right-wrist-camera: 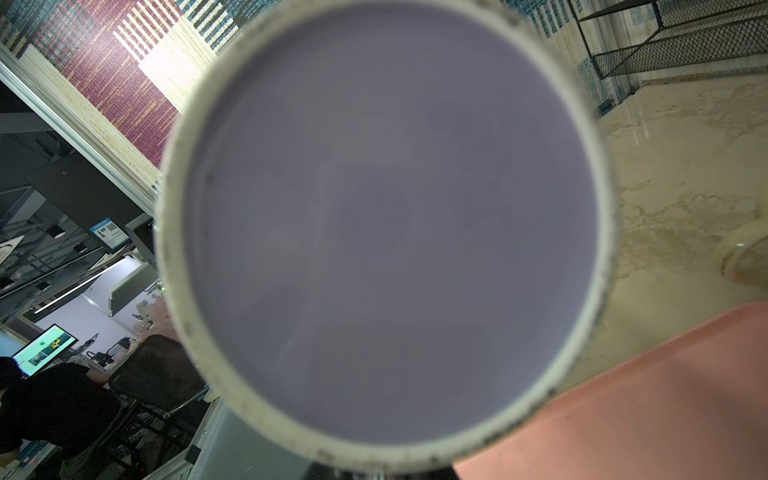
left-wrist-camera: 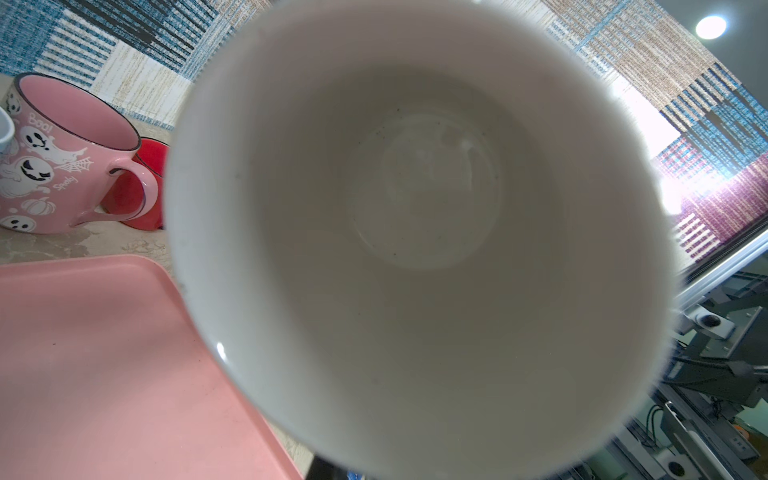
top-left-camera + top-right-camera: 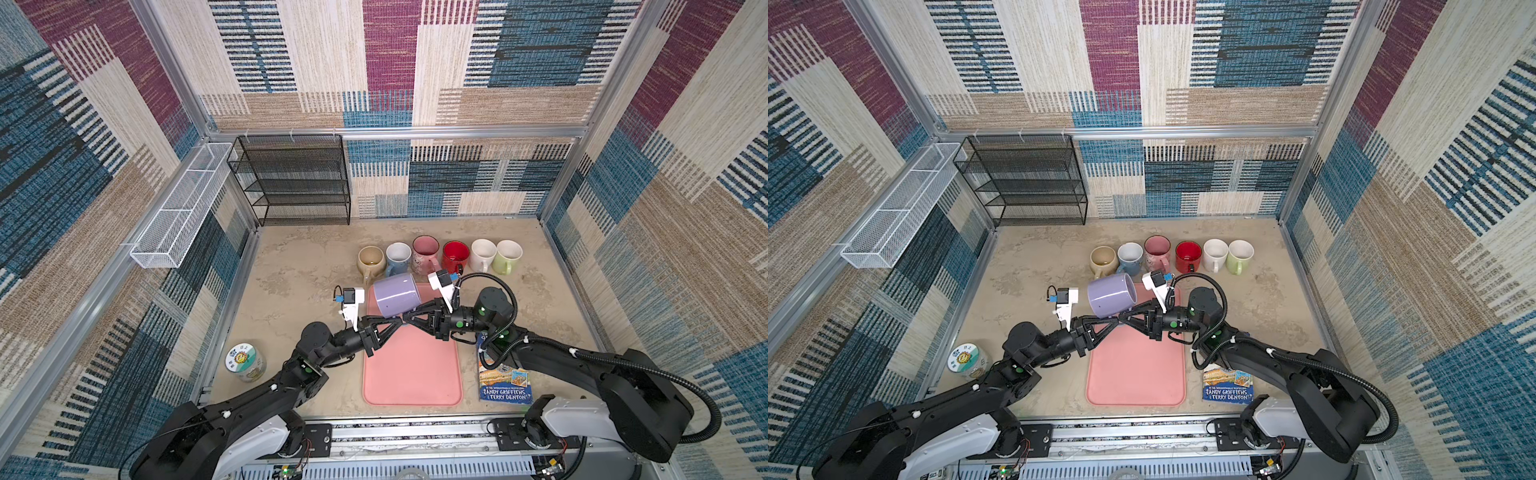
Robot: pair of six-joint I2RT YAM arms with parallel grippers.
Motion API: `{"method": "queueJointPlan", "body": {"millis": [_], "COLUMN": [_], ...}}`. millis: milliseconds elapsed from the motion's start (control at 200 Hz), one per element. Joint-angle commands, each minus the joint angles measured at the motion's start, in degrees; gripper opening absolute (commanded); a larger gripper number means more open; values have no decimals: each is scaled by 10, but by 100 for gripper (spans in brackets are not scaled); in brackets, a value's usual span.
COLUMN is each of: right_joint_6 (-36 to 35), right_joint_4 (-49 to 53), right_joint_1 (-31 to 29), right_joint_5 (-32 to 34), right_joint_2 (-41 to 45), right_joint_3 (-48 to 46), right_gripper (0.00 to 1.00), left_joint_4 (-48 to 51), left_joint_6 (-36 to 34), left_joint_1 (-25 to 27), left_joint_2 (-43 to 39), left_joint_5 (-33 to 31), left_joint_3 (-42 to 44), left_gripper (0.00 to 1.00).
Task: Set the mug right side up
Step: 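Close the left gripper on the purple mug's rim while the right holds the handle, then carry the purple mug beside the cream mug with the left gripper while the right releases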
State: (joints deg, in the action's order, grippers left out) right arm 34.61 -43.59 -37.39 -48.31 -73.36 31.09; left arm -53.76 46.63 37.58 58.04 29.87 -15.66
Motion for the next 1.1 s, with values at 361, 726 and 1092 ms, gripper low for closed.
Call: {"method": "queueJointPlan", "body": {"millis": [361, 726, 1092], "right_joint_6": [-12, -38, -84], "right_joint_4": [49, 92, 170], "right_joint_1": [6, 7, 8], "right_joint_5": [-19, -1, 23], "right_joint_2": [16, 19, 30], "right_joint_3": [19, 33, 53], "right_gripper": [49, 61, 58], "left_joint_4": [-49, 136, 588], "left_joint_6": [-22, -61, -131], "left_joint_1": [-1, -2, -4], "left_joint_2": [-29, -89, -190], "left_joint_5": [-44, -110, -309], "left_joint_3": [10, -2, -89], "left_gripper": [0, 0, 0]}}
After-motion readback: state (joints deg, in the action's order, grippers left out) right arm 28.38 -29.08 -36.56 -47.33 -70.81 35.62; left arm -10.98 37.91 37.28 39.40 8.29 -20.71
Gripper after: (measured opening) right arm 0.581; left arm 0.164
